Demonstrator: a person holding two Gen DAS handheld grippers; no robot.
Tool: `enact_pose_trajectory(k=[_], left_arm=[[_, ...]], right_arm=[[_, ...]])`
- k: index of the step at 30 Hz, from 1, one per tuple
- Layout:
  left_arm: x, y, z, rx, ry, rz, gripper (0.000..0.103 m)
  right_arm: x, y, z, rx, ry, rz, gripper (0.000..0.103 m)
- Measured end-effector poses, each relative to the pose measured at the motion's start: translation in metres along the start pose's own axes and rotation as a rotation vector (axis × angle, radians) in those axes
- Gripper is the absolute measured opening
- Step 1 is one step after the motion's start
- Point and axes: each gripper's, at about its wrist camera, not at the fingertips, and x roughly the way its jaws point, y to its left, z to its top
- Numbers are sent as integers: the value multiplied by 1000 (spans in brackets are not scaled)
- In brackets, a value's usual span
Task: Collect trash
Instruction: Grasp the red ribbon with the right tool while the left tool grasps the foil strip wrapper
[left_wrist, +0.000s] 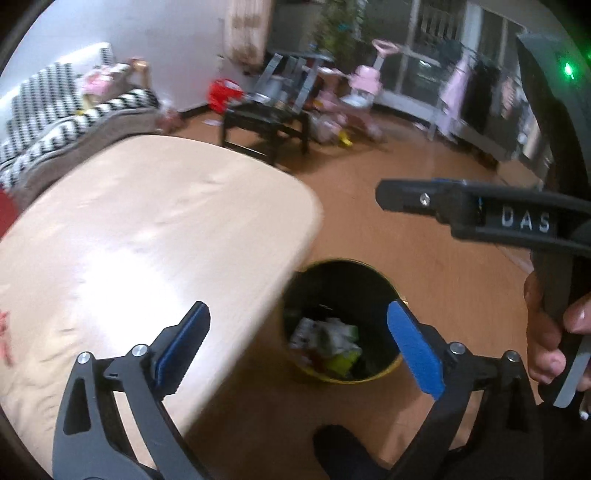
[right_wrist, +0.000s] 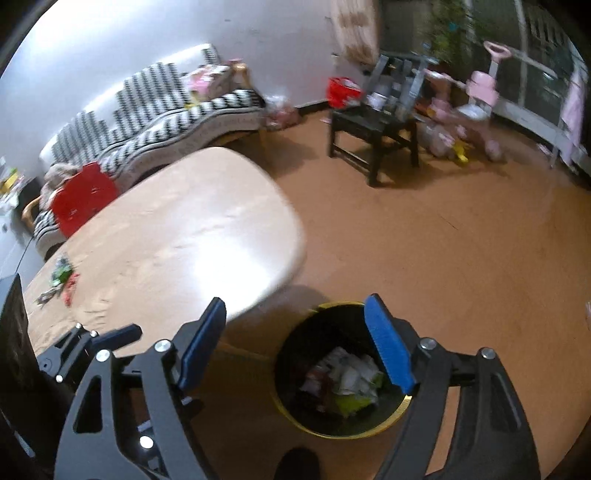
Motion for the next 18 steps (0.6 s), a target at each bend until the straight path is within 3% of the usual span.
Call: enact_pose_trajectory(k=[9,14,18], left_arm=[[-92,136,-35,-173,-57,242,96],[-157,220,-72,-286,-93,402,96],[-197,266,-103,-381,-100,466,96]], right_arm=[[10,164,23,-183,-27,173,82],[17,265,17,-305,-27,276,82],[29,331,4,-385,1,326,82]])
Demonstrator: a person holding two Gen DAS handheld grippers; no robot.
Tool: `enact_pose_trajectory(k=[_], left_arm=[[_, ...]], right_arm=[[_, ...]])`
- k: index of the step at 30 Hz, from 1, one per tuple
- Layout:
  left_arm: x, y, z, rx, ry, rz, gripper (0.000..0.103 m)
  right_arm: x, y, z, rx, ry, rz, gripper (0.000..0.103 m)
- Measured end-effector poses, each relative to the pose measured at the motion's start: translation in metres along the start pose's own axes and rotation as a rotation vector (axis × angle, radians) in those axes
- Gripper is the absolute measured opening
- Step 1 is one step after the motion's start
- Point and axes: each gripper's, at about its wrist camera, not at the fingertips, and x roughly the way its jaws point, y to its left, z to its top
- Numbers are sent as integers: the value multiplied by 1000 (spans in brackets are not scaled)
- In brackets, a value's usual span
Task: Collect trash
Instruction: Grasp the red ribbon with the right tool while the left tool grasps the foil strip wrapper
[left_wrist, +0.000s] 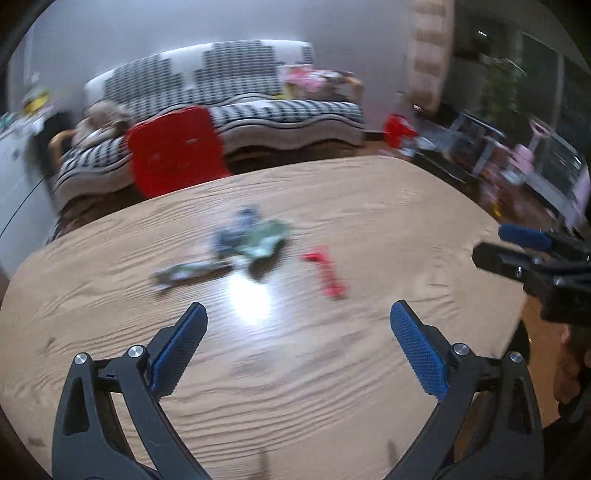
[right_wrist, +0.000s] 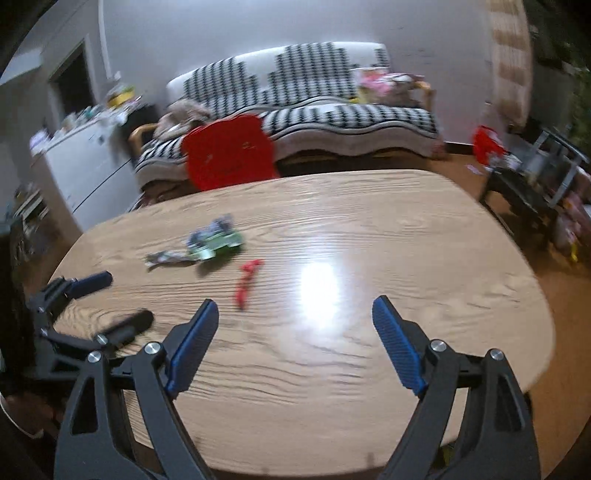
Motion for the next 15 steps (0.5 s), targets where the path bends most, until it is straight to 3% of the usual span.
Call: enact_pose_trajectory(k=[3,7,15], left_arm=[[-7,44,-7,-50,-3,54,96],[-8,75,-15,-85,11,98,96],[17,96,-15,-50,40,119,96]], right_arm=[[24,33,3,-42,28,27,82],[48,60,3,-68,54,43,82],[84,76,4,-91,96,39,82]])
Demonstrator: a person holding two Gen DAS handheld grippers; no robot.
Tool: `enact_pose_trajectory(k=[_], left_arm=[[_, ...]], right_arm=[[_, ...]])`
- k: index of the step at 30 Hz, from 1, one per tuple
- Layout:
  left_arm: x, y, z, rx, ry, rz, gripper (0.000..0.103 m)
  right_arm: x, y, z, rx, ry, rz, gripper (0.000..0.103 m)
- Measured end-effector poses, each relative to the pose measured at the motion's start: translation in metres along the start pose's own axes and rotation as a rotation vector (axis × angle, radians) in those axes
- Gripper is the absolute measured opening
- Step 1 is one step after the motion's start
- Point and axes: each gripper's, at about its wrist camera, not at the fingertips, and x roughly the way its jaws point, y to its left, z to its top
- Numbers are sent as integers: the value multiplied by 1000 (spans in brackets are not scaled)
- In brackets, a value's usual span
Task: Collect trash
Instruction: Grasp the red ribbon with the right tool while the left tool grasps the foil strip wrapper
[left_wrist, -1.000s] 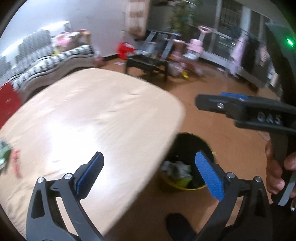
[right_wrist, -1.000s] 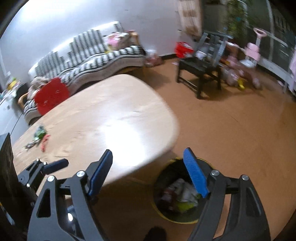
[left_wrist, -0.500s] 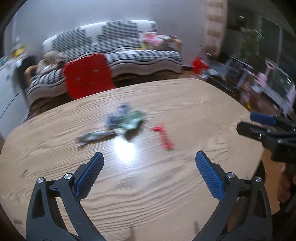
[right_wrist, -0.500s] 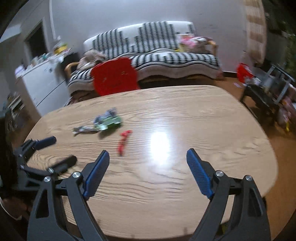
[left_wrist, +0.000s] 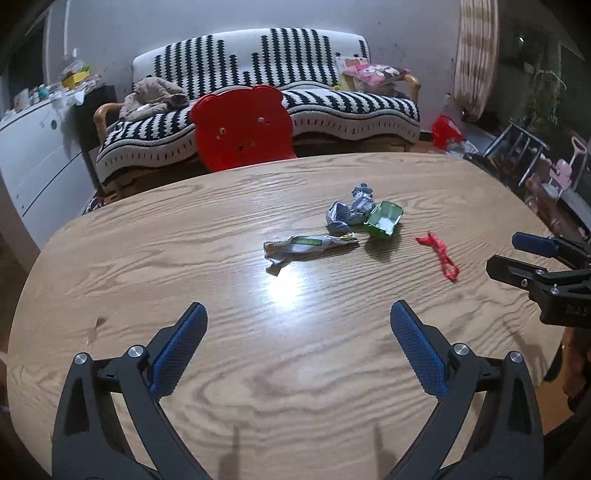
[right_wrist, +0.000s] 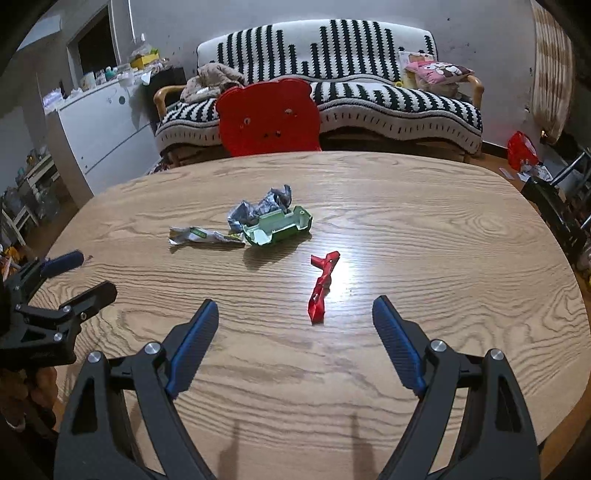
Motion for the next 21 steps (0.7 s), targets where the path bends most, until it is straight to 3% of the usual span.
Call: enact_pose_trajectory(k=[5,12,17,21], left_arm=[[51,0,13,81,49,-57,96],[105,8,35,101,104,-63,96],[133,7,48,84,135,-80,96],[141,0,52,115,145,-82,96]], right_arm=[[26,-8,2,-7,53,-11,82],[69,-13,1,-25,132,-27,82],[88,-20,5,-7,159,-29,74],[96,-24,8,-2,163,-59,60]])
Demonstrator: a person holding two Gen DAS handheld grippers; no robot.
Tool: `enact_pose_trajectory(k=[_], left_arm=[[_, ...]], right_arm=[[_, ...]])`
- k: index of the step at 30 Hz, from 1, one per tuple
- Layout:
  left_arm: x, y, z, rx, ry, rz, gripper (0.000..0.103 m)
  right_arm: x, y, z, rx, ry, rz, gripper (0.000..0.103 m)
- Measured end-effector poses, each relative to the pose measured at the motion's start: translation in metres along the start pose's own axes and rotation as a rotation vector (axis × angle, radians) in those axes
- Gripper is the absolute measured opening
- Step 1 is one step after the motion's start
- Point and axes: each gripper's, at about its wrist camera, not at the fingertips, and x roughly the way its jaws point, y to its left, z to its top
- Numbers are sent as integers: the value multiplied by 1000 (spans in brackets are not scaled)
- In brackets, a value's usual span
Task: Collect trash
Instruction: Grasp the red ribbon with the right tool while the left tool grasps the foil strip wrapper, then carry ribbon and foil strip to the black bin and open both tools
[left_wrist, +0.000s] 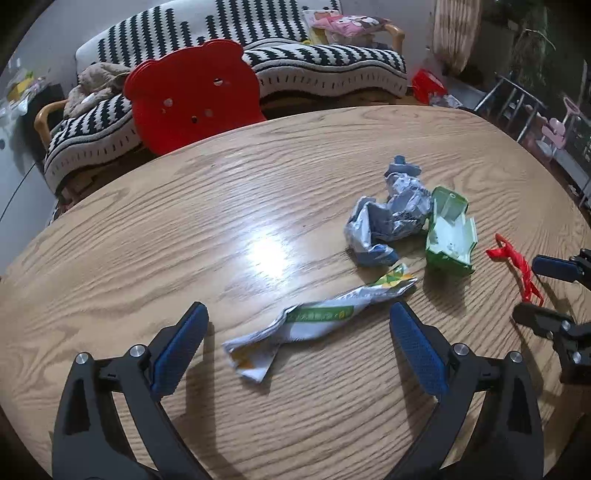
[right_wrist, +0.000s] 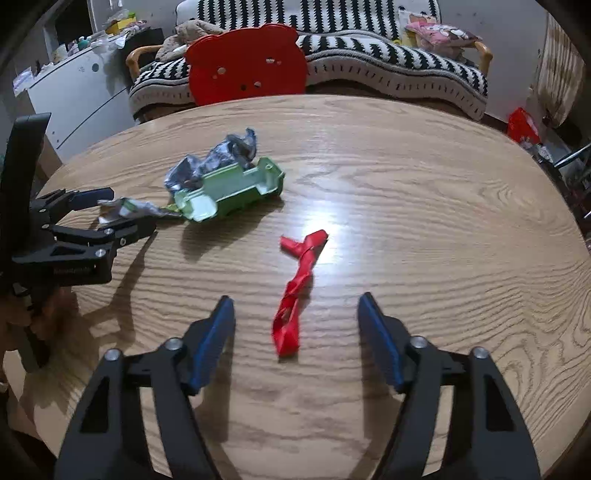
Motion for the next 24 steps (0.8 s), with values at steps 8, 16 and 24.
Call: enact_pose_trajectory(k=[8,16,24], left_arm=[[-15,-17,-8,65,8,-27,27],[-40,-33,-32,81,30,35,13],[-91,-41,-46,-8,-1,86,13]], right_arm=[[-5,0,2,0,4,11,13],[-37,9,-5,-15,-58,18,12],[-67,10,-14,-16,-99,37,13]])
